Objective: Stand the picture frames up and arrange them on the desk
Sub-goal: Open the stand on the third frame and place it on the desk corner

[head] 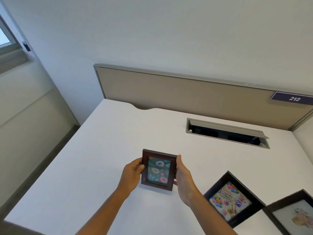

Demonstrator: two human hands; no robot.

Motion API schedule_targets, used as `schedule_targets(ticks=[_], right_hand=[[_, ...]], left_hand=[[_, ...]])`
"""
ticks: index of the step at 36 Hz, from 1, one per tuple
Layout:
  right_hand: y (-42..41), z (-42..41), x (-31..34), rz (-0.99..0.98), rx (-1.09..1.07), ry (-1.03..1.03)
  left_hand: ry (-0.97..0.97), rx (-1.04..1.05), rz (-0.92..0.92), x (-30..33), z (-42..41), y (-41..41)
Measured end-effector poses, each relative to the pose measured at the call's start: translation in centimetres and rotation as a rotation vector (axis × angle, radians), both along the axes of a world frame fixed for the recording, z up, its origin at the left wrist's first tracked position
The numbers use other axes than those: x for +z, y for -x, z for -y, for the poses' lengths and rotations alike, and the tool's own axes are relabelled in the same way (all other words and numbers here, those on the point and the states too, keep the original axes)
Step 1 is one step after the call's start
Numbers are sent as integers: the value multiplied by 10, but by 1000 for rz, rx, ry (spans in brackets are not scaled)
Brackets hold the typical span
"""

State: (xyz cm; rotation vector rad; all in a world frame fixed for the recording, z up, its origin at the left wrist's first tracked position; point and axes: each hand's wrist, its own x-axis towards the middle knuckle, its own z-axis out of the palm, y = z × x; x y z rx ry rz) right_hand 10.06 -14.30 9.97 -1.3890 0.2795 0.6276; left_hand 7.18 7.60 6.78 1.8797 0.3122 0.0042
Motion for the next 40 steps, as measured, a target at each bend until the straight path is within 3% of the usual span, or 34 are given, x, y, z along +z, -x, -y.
schedule_targets(ticks=[15, 40], right_hand=[[-118, -136, 10, 47, 137, 9], [-391, -374, -14, 117, 394, 3]], left_hand=[[26, 148, 85, 10, -131, -74], [12, 358, 125, -6, -346, -292]])
